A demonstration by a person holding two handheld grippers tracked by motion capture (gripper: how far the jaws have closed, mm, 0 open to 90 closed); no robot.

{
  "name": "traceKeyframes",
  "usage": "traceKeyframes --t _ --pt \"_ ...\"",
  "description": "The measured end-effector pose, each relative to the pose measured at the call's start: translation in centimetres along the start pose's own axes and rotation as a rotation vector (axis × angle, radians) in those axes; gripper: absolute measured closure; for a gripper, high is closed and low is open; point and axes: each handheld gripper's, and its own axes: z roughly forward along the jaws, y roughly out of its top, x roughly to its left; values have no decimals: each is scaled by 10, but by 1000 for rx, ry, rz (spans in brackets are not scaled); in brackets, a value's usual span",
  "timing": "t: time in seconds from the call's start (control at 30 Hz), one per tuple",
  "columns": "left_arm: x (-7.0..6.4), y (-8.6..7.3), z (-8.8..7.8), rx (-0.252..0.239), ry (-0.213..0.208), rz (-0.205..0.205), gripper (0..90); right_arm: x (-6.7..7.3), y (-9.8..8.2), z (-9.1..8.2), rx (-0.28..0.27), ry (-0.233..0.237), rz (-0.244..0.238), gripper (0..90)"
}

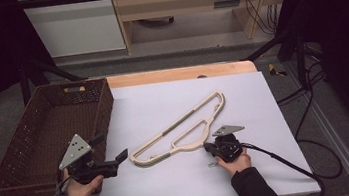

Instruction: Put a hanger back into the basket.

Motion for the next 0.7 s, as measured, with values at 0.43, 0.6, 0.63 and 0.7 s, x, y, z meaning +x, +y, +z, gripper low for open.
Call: traceKeyframes --t 0.43,0.6,0.63,0.7 --pt "-31 3 31 70 -54 59 72 -1 7 -10 -33 12 38 888" --pt "-49 2 58 133 -96 105 76 -4 10 -15 -26 20 21 889" --pt "-52 2 63 148 -103 118 76 -4 11 -15 -29 19 18 889" --pt "-58 2 75 169 -118 131 77 -4 12 -17 -24 14 18 889"
